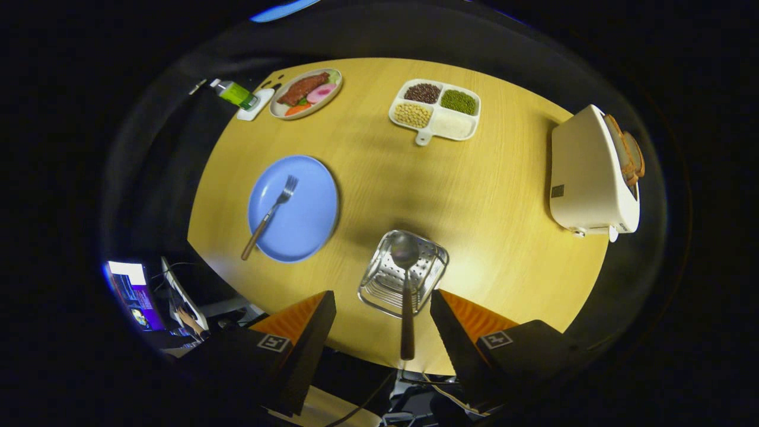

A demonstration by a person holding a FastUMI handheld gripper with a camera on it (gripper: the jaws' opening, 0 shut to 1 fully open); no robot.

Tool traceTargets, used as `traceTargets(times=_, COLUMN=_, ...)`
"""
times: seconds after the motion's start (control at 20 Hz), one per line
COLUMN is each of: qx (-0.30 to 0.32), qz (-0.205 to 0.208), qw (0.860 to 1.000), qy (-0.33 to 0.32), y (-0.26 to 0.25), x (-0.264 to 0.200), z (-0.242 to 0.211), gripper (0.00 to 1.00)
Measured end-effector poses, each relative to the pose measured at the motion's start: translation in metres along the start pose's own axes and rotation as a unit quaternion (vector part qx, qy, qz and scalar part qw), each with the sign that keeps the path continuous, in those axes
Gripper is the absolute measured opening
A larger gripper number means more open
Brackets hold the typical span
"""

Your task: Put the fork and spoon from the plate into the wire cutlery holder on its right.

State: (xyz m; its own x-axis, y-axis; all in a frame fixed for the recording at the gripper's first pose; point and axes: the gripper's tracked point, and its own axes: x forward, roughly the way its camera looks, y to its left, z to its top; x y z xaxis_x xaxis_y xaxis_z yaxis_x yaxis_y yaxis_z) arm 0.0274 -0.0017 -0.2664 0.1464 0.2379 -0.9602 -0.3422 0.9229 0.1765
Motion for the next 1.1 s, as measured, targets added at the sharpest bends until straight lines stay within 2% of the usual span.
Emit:
traceTargets(times=0.1, qx=-0.005, qz=0.001, qw=0.999, qy=-0.048, y=0.015, x=-0.011, z=0.007, gripper=1.00)
traceTargets(times=0.25, qx=0.028, qz=0.023, qw=0.993, qy=-0.109, y=0.048, x=-0.023, z=0.016, gripper=0.99)
traceTargets(times=0.5, qx=0.027, qz=0.030, qw=0.986, qy=-0.162, y=0.100, x=-0.014, z=0.031, gripper=0.99)
traceTargets(times=0.75, qx=0.056, qz=0.056, qw=0.987, qy=-0.139, y=0.152, x=0.049, z=0.041, gripper=1.00)
traceTargets(times=1.1, qx=0.071, qz=0.031, qw=0.994, qy=-0.083, y=0.177, x=0.145, z=0.039, gripper=1.00)
